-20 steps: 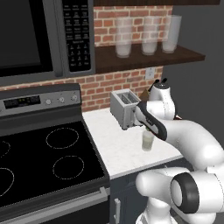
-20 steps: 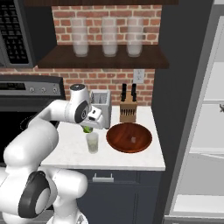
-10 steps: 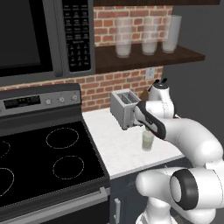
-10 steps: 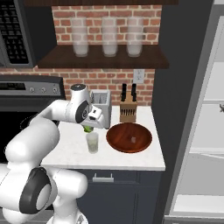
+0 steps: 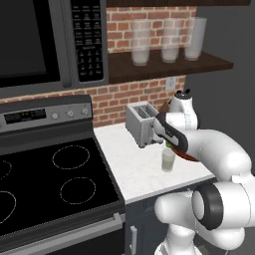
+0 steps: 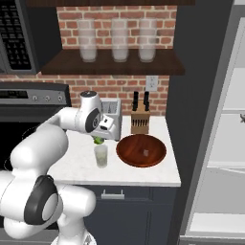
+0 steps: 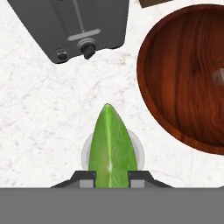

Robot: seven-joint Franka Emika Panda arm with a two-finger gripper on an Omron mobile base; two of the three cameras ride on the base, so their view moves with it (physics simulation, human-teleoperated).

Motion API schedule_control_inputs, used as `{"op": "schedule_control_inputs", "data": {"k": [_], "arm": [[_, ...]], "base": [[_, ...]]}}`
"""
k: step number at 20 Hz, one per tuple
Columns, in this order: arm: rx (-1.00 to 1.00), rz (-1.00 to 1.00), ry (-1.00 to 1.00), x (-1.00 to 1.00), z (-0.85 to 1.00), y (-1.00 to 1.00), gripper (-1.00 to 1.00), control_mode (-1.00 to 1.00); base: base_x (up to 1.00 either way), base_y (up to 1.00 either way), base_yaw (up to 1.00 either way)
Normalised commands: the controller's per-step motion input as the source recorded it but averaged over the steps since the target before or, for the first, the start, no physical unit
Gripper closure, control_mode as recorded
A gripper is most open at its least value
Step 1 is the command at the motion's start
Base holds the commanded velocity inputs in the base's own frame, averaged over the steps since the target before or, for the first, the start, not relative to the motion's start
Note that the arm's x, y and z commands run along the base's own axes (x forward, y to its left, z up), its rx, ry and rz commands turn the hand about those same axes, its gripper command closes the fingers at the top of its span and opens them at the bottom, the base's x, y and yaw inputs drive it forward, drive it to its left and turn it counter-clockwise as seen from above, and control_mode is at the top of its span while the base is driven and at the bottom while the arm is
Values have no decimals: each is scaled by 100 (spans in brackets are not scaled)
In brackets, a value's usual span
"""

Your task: Grab a lemon wedge from the fridge and one ice cube from the ice bowl, and put them in the glass of lemonade.

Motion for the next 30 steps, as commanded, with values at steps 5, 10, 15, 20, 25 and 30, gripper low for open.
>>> {"op": "schedule_control_inputs", "data": {"k": [5,10,15,20,25,30], "arm": [[0,0,0,0,-6,0,100,-100],[0,0,0,2,0,0,100,-100],[0,0,0,0,0,0,100,-100],[0,0,0,0,0,0,100,-100],[0,0,0,0,0,0,-100,-100],[0,0,0,0,0,0,-100,-100]], "base": [[0,0,0],[0,0,0],[0,0,0],[0,0,0],[0,0,0],[0,0,0]]}}
